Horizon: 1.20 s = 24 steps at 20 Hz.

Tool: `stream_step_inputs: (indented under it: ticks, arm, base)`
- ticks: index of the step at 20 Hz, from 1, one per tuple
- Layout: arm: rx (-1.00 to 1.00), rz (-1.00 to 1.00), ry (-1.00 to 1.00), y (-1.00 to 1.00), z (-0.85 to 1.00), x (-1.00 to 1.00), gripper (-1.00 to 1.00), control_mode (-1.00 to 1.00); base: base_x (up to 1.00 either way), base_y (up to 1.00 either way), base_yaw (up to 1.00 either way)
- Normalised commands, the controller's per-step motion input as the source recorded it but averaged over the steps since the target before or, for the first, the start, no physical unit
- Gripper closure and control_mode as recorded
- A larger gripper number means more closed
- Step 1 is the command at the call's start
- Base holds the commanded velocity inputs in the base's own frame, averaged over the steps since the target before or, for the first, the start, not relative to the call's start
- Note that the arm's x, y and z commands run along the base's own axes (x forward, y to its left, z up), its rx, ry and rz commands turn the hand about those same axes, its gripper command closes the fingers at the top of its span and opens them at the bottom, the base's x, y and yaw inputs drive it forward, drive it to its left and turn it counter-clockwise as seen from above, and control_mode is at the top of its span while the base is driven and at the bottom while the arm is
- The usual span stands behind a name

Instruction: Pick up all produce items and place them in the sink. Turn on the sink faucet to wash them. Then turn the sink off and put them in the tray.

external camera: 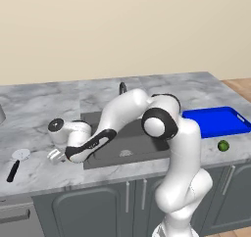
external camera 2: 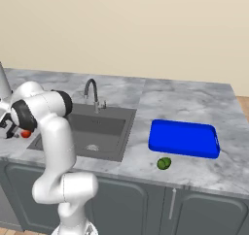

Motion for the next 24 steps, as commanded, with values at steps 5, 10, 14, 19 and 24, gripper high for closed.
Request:
stream_step_inputs:
  ticks: [5,10,14,19,24]
  arm:
    - [0.0,0.0,0.03,0.0,-0.09,0.02,1.0,-1.0]
    - [0.02,0.0,0.0,0.0,0.01,0.03,1.0,-1.0]
    - [0.0,0.0,-0.04,-0.23,0.35,-0.01,1.0,-1.0]
    - [0.01,0.0,-0.14,-0.48,0.71,-0.09,1.0,-1.0]
    - [0.1,0.0,-0.05,-0.67,0.75,-0.02,1.0,-1.0]
  base:
    - [0.0,0.0,0.0]
    - [0.0,0.0,0.0]
    - [0.0,0.0,0.0]
    - [0.0,0.0,0.0]
    - [0.0,0.0,0.0]
